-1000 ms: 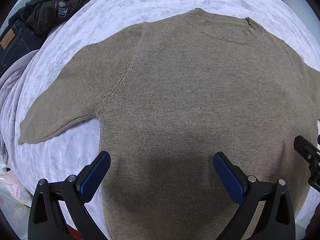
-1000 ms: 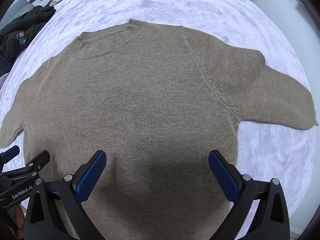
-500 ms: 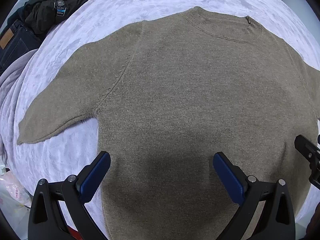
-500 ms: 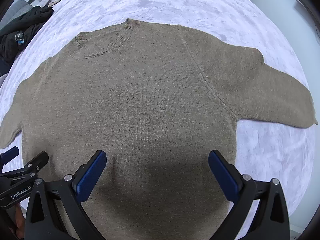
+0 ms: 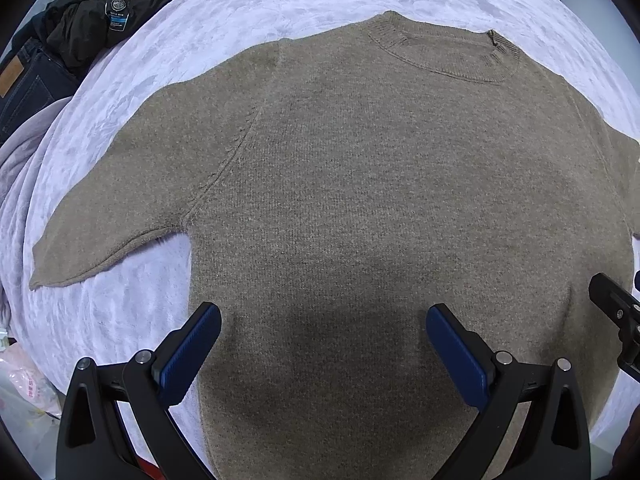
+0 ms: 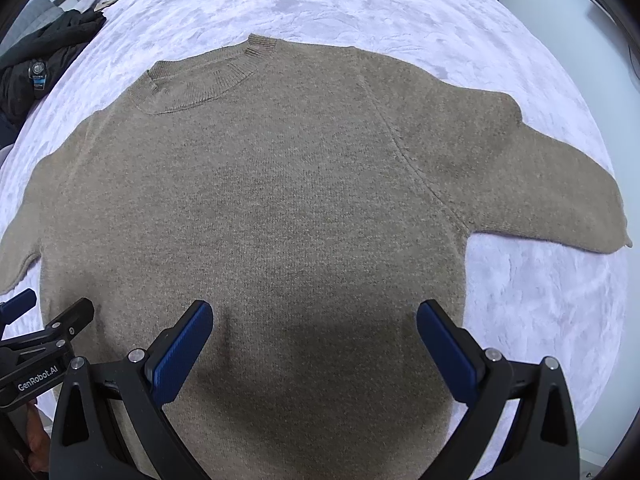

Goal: Fold small clothes
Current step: 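Grasp the sweater sleeve cuff with the left gripper and lift it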

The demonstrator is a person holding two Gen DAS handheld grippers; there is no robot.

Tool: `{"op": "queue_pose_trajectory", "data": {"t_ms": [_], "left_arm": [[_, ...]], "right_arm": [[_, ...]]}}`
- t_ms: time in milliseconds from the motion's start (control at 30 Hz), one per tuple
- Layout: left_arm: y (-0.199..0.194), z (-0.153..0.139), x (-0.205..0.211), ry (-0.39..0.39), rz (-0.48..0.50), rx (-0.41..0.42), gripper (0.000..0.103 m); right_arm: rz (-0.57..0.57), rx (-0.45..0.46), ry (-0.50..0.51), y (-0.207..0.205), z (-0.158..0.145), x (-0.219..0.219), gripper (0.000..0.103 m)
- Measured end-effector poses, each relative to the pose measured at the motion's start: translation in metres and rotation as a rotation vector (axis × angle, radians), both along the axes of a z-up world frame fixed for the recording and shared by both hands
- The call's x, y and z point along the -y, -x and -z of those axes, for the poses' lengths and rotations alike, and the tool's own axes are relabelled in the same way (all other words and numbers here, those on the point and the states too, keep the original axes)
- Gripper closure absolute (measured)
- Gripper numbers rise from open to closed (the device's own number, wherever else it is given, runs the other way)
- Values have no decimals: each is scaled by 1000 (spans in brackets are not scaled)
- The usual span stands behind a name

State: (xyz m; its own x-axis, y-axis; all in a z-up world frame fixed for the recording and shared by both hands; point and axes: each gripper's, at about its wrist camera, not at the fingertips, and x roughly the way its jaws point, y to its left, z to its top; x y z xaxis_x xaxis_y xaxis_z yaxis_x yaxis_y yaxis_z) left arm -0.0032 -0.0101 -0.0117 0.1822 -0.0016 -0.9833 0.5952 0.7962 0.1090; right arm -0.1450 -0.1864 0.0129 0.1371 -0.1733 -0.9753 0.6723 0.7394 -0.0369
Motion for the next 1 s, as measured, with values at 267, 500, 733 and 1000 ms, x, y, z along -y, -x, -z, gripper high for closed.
{"op": "queue_pose_trajectory", "data": {"t_ms": [267,500,733,1000], "left_arm": [[-2,0,-8,33,-17,-40,0],[-26,-7,-46,214,-111,-100,0],[-89,-7,-138,392,-306,-113,0],[-161,9,-293,580,-608,-36,0]], "right_arm": [[-12,5,13,-6,-3,-5,1],[-42,99,-73,-25,-6,-18,1],[-209,107,-93,-69,-5,-66,1],[-341,126,-131,-112,-2,-115,1]]}}
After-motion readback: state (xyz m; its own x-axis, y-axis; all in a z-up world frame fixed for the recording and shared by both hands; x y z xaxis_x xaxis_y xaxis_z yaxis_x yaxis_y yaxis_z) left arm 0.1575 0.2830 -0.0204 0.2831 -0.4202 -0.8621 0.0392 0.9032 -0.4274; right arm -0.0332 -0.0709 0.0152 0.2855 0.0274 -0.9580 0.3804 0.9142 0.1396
